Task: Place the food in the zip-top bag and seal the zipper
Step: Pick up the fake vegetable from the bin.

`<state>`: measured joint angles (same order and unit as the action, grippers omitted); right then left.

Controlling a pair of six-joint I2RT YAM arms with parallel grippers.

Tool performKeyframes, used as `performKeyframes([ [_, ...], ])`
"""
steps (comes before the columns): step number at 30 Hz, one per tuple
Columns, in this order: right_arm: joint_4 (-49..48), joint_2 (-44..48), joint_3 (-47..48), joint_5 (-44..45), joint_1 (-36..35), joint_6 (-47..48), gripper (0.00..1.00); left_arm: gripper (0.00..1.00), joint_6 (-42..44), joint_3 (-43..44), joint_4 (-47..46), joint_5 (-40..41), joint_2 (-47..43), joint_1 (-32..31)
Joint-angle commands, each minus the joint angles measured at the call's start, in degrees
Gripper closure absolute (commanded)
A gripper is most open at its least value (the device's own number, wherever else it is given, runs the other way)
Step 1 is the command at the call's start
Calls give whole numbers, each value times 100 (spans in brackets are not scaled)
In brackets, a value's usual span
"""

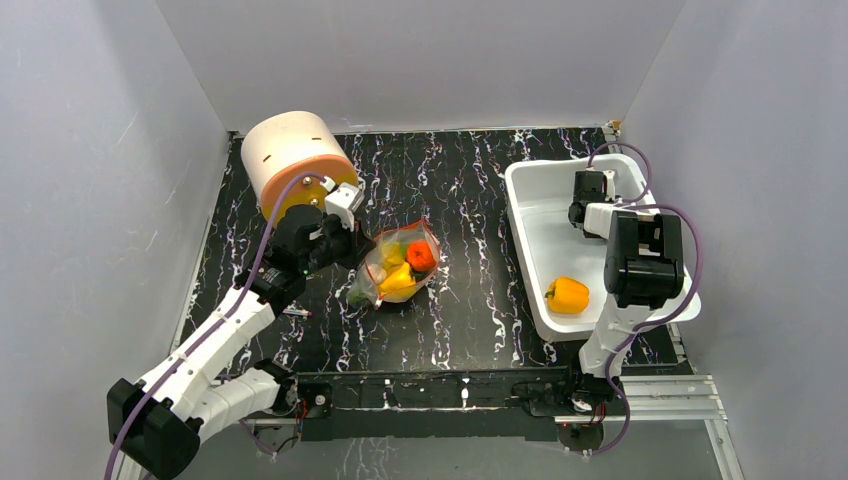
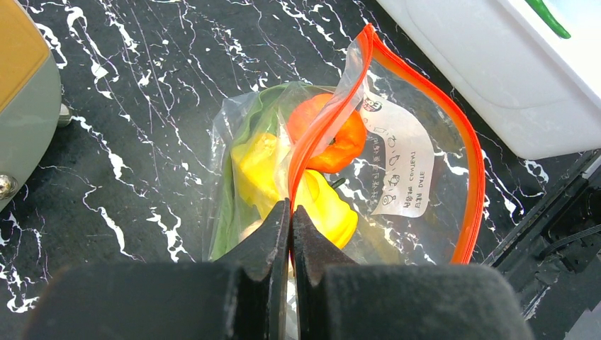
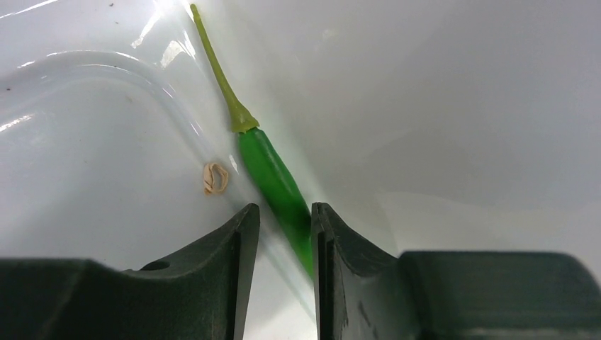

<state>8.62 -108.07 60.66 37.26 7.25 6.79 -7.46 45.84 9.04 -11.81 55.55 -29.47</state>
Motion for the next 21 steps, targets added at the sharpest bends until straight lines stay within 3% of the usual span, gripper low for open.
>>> performKeyframes([
  [1, -97, -206, 184, -142, 163, -85, 67, 100, 70, -23, -121, -100, -101, -10],
  [8, 184, -388, 343, -839, 191, -213, 66, 100, 39, -34, -132, -70, -145, -11],
  [16, 212, -198, 288, -1095, 190, -255, 79, 100, 35, 3, -139, -151, -50, -13],
  [21, 418, -26, 380, -1426, 181, -397, 82, 100, -9, -65, -191, -130, -78, -14],
])
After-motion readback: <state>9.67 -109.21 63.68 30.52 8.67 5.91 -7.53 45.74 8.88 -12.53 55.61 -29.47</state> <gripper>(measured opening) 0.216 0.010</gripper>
